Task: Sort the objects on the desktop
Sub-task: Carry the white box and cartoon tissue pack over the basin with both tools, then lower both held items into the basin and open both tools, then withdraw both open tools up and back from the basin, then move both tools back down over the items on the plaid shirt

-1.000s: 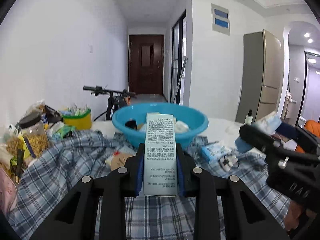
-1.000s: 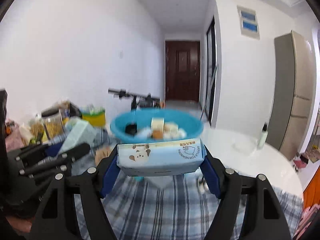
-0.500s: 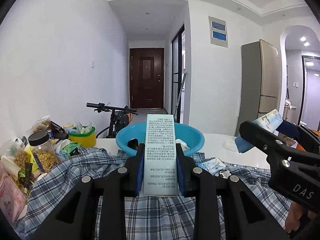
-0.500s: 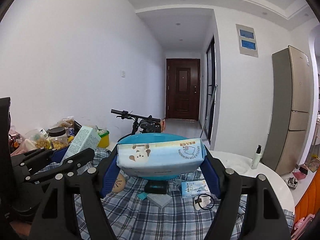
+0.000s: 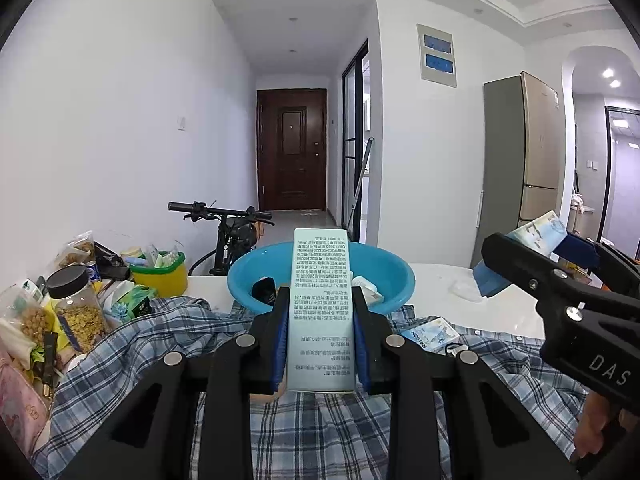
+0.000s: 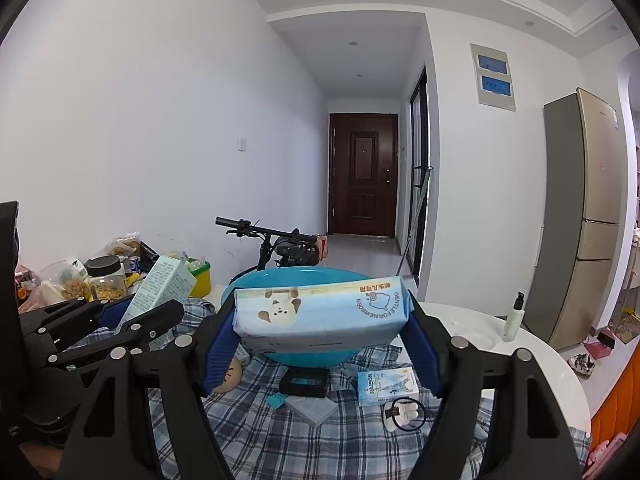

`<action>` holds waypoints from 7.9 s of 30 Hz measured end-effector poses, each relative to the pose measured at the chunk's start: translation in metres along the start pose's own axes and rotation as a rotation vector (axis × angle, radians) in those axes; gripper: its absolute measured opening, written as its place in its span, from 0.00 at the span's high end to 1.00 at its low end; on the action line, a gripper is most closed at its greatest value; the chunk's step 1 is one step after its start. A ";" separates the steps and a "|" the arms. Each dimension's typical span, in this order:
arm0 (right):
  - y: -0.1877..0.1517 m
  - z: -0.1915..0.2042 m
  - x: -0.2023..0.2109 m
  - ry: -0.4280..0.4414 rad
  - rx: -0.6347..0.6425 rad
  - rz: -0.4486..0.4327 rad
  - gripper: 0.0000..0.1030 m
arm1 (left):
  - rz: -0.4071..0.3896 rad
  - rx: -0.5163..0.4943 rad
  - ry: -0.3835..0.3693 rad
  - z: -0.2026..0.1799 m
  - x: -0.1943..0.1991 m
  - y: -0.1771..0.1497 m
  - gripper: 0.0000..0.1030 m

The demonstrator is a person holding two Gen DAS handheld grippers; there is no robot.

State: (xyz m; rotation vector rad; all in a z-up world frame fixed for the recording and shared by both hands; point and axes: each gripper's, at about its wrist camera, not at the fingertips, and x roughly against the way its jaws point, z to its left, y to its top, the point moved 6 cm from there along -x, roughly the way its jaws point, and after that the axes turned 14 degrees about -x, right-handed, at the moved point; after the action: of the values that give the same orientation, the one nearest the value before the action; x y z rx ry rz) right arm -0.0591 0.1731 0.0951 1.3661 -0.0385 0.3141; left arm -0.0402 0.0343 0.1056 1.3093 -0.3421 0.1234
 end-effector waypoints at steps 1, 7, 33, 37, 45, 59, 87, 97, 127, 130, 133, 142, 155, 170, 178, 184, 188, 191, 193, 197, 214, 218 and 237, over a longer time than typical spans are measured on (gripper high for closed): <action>0.000 0.000 -0.004 0.000 0.003 0.001 0.30 | 0.002 0.000 -0.001 0.001 -0.005 0.001 0.72; 0.008 -0.005 -0.033 -0.006 -0.007 0.028 0.30 | 0.024 0.000 -0.013 0.008 -0.034 0.012 0.72; 0.055 -0.029 -0.170 -0.032 -0.027 0.059 0.30 | 0.008 0.035 -0.023 0.051 -0.178 0.065 0.72; 0.065 -0.031 -0.192 -0.033 -0.041 0.061 0.30 | 0.014 0.044 -0.023 0.059 -0.201 0.071 0.72; 0.086 -0.033 -0.233 -0.028 -0.050 0.052 0.30 | 0.003 0.055 -0.022 0.075 -0.243 0.088 0.72; 0.072 -0.039 -0.279 -0.033 -0.055 0.103 0.30 | 0.022 0.068 -0.029 0.085 -0.290 0.081 0.72; -0.002 -0.065 -0.353 -0.034 -0.114 0.512 0.30 | 0.498 0.094 -0.140 0.070 -0.383 -0.005 0.72; -0.030 -0.075 -0.365 -0.062 -0.115 0.637 0.30 | 0.555 0.108 -0.158 0.070 -0.394 -0.019 0.72; -0.023 -0.074 -0.366 -0.061 -0.097 0.611 0.30 | 0.521 0.122 -0.110 0.077 -0.388 -0.007 0.31; -0.025 -0.074 -0.367 -0.061 -0.098 0.616 0.29 | 0.525 0.118 -0.101 0.077 -0.388 -0.007 0.31; -0.026 -0.077 -0.368 -0.058 -0.119 0.627 0.28 | 0.521 0.111 -0.085 0.078 -0.387 -0.007 0.31; -0.019 -0.083 -0.364 -0.078 -0.133 0.599 0.26 | 0.519 0.111 -0.083 0.079 -0.386 -0.006 0.31; -0.019 -0.082 -0.366 -0.081 -0.137 0.598 0.26 | 0.512 0.120 -0.079 0.082 -0.384 -0.003 0.31; 0.004 -0.086 -0.353 -0.078 -0.162 0.464 0.00 | 0.315 0.023 0.021 0.084 -0.357 0.031 0.16; 0.026 -0.092 -0.343 -0.102 -0.141 0.382 0.00 | 0.243 0.049 0.036 0.095 -0.346 0.044 0.10; 0.035 -0.091 -0.339 -0.096 -0.117 0.332 0.00 | 0.227 0.040 0.060 0.098 -0.343 0.048 0.00; 0.039 -0.088 -0.336 -0.073 -0.117 0.311 0.00 | 0.197 0.025 0.069 0.096 -0.335 0.053 0.00; 0.044 -0.087 -0.333 -0.069 -0.117 0.286 0.00 | 0.170 0.052 0.076 0.100 -0.329 0.057 0.00; 0.047 -0.085 -0.331 -0.066 -0.112 0.268 0.00 | 0.151 0.071 0.077 0.105 -0.325 0.060 0.00; 0.051 -0.084 -0.327 -0.070 -0.109 0.249 0.00 | 0.133 0.092 0.077 0.110 -0.319 0.064 0.00; 0.062 -0.076 -0.311 -0.048 -0.081 0.181 0.00 | 0.063 0.054 0.116 0.106 -0.300 0.077 0.00; 0.065 -0.071 -0.303 -0.036 -0.077 0.146 0.00 | 0.033 0.066 0.115 0.106 -0.291 0.078 0.00; 0.071 -0.052 -0.226 -0.014 -0.061 0.157 0.00 | 0.030 0.061 0.095 0.091 -0.205 0.084 0.00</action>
State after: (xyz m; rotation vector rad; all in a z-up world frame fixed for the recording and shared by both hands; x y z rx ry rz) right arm -0.3010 0.1898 0.1044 1.3072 -0.1666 0.4320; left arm -0.2733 -0.0104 0.1380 1.3543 -0.2790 0.2214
